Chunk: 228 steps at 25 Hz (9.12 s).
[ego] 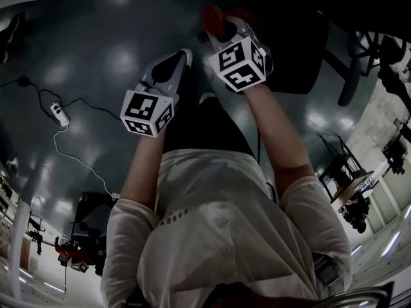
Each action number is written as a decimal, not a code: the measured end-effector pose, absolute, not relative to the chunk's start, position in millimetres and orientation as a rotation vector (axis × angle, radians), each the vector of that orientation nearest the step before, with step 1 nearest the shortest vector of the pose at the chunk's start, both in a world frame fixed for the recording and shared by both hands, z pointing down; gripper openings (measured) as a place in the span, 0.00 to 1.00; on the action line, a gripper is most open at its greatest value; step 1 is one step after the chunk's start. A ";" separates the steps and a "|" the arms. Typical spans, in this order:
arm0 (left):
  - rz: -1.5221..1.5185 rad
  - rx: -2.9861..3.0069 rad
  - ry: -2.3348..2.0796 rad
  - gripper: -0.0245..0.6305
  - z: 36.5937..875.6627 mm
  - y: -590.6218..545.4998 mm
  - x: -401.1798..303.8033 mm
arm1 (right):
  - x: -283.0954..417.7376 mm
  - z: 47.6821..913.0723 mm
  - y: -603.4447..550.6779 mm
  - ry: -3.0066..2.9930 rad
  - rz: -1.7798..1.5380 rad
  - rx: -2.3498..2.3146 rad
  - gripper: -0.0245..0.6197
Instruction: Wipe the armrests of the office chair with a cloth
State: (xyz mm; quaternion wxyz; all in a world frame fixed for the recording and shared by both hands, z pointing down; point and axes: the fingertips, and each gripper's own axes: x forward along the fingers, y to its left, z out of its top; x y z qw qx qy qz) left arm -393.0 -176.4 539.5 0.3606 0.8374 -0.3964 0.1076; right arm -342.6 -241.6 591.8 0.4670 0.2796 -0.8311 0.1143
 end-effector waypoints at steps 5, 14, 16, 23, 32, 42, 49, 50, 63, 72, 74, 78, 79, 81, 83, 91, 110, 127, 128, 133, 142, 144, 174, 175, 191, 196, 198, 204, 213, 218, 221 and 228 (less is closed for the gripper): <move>0.246 2.129 -1.071 0.06 539.4 -142.9 -395.4 | -344.8 591.5 -201.4 -2.038 0.299 0.610 0.12; 0.213 2.129 -1.090 0.06 532.8 -89.9 -385.8 | -342.7 583.6 -142.1 -2.055 0.275 0.601 0.12; 0.213 2.129 -1.103 0.06 531.5 -82.8 -384.8 | -340.8 580.4 -131.1 -2.064 0.266 0.606 0.12; 0.191 2.116 -1.153 0.06 527.7 -52.2 -376.6 | -334.1 575.3 -80.7 -2.093 0.226 0.571 0.12; 0.202 2.138 -1.159 0.06 517.7 -19.7 -357.4 | -313.6 570.5 -17.9 -2.091 0.243 0.522 0.12; 0.208 2.341 -1.024 0.06 450.3 -40.6 -284.0 | -220.5 484.5 -30.2 -2.170 0.262 0.987 0.12; 0.191 2.543 -0.802 0.06 384.6 -45.8 -186.8 | -87.8 400.4 -13.1 -2.221 0.420 1.519 0.12; 0.186 2.567 -0.762 0.06 377.7 -46.1 -170.8 | -65.9 392.1 -6.4 -2.198 0.422 1.588 0.12; 0.278 2.795 -0.094 0.06 342.9 3.3 30.6 | 137.2 374.7 116.6 -1.690 0.584 2.200 0.12; 0.441 2.767 0.034 0.06 391.7 22.0 130.7 | 226.8 396.4 132.8 -1.616 0.692 2.275 0.12; 0.453 2.745 0.009 0.06 401.8 10.1 154.0 | 249.7 405.1 125.6 -1.620 0.719 2.243 0.12; 0.440 2.730 -0.096 0.06 411.7 -29.3 196.2 | 299.8 421.0 103.6 -1.642 0.756 2.164 0.12; 0.439 2.724 -0.133 0.06 412.6 -38.8 203.4 | 311.3 423.9 97.6 -1.653 0.766 2.145 0.12; 0.433 2.702 -0.221 0.06 413.3 -56.7 213.1 | 331.6 427.8 83.1 -1.682 0.777 2.098 0.12; 0.417 2.672 -0.299 0.06 413.2 -72.2 218.9 | 348.7 430.4 62.8 -1.717 0.767 2.049 0.12; 0.413 2.555 -0.613 0.06 427.5 -116.7 212.9 | 386.0 443.2 -44.8 -1.913 0.711 1.818 0.12; 0.368 2.172 -1.188 0.06 501.8 -140.4 176.9 | 295.8 553.3 -232.7 -2.176 0.371 1.027 0.12; 0.319 2.144 -1.063 0.06 525.5 -95.0 186.2 | 254.0 565.7 -198.4 -2.191 0.441 0.954 0.12; 0.317 2.149 -1.053 0.06 525.1 -92.7 187.5 | 253.4 565.3 -191.4 -2.192 0.444 0.947 0.12; 0.333 2.182 -0.999 0.06 524.8 -73.4 189.7 | 248.0 564.0 -144.5 -2.193 0.442 0.925 0.12; 0.367 2.274 -0.977 0.06 511.2 -48.6 178.8 | 242.3 561.6 -67.0 -2.195 0.485 0.995 0.12; 0.367 2.284 -0.978 0.06 509.7 -44.8 174.9 | 239.7 562.2 -53.6 -2.193 0.514 1.008 0.12; 0.317 2.238 -1.153 0.06 510.8 -143.4 212.5 | 341.2 578.2 -215.8 -2.221 0.655 1.008 0.12; 0.321 2.229 -1.157 0.06 513.4 -146.3 211.9 | 339.1 584.1 -223.5 -2.215 0.636 0.981 0.12; 0.371 2.213 -1.088 0.06 531.0 -128.0 190.3 | 336.3 597.4 -193.5 -2.220 0.733 0.957 0.12; 0.376 2.246 -1.040 0.06 524.0 -108.5 188.8 | 333.9 590.2 -157.2 -2.217 0.722 0.952 0.12; 0.377 2.258 -1.021 0.06 519.8 -98.2 189.1 | 333.8 586.9 -141.6 -2.211 0.731 0.963 0.12; 0.379 2.289 -0.977 0.06 512.2 -73.9 184.1 | 330.6 579.9 -96.2 -2.181 0.753 1.001 0.12; 0.361 2.343 -0.922 0.06 497.9 -38.6 163.0 | 313.9 579.0 -28.2 -2.106 0.841 1.145 0.12; 0.370 2.342 -0.925 0.06 499.7 -17.9 140.2 | 309.3 581.0 -7.5 -2.051 1.023 1.364 0.12; 0.371 2.337 -0.914 0.06 501.5 -8.3 130.7 | 295.0 581.8 -1.2 -2.022 1.101 1.413 0.12; 0.351 2.339 -0.911 0.06 501.2 3.4 112.4 | 266.1 582.1 0.4 -1.968 1.186 1.499 0.12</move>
